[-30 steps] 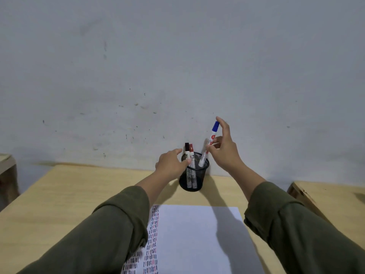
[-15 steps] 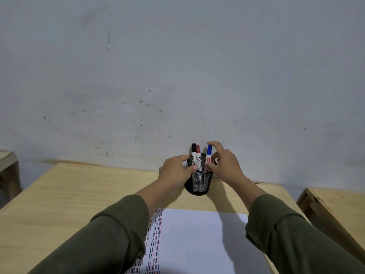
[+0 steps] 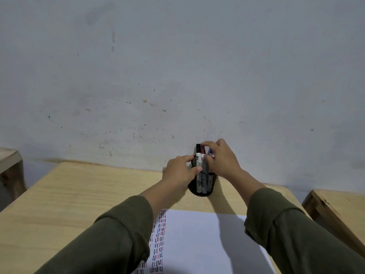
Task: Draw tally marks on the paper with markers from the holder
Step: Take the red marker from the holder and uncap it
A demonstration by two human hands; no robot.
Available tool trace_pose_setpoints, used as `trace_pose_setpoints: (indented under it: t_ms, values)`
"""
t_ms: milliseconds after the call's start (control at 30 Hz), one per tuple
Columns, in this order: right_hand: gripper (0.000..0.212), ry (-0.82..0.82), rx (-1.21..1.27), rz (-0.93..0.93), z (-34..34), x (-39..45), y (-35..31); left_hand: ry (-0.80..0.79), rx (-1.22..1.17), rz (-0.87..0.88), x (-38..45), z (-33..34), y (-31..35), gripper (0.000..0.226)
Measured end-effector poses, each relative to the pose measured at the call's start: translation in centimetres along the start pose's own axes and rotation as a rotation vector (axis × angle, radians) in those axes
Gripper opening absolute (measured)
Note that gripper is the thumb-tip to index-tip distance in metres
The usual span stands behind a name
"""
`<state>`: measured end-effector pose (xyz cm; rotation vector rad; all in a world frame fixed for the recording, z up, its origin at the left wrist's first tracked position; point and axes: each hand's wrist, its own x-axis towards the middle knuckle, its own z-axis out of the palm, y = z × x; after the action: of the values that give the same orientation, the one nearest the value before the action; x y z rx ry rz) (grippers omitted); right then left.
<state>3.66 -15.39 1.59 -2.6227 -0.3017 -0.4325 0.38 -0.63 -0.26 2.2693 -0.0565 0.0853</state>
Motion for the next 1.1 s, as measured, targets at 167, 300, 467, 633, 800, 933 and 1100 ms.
trace_pose_setpoints:
  t_ms: [167, 300, 467, 633, 800, 933, 1100]
  values:
    - [0.025, 0.031, 0.201, -0.013, -0.1, -1.0, -0.6, 0.014, -0.016, -0.011, -0.4, 0.2, 0.1, 0.054]
    - [0.032, 0.048, 0.341, 0.015, -0.2, -2.0, -1.2, 0.044, -0.023, -0.010, -0.9, 0.2, 0.2, 0.056]
    - [0.043, 0.258, 0.599, 0.080, -2.4, -2.3, -2.7, 0.103, -0.078, 0.041, -1.7, -1.0, 1.3, 0.047]
    - [0.041, 0.343, 0.874, 0.044, -6.4, -3.3, -5.5, 0.186, -0.364, 0.137, -3.2, -4.2, 4.4, 0.032]
    - [0.038, 0.149, 0.955, 0.008, -7.8, -7.9, -8.2, 0.076, -0.621, 0.185, -6.5, -6.5, 7.0, 0.028]
    - [0.036, 0.076, 0.991, 0.031, -9.0, -11.7, -9.8, 0.010, -0.758, 0.149, -10.0, -7.5, 7.5, 0.021]
    - [0.033, -0.167, 1.088, 0.057, -11.1, -16.4, -10.6, 0.176, -0.945, -0.039, -13.6, -8.8, 7.1, 0.008]
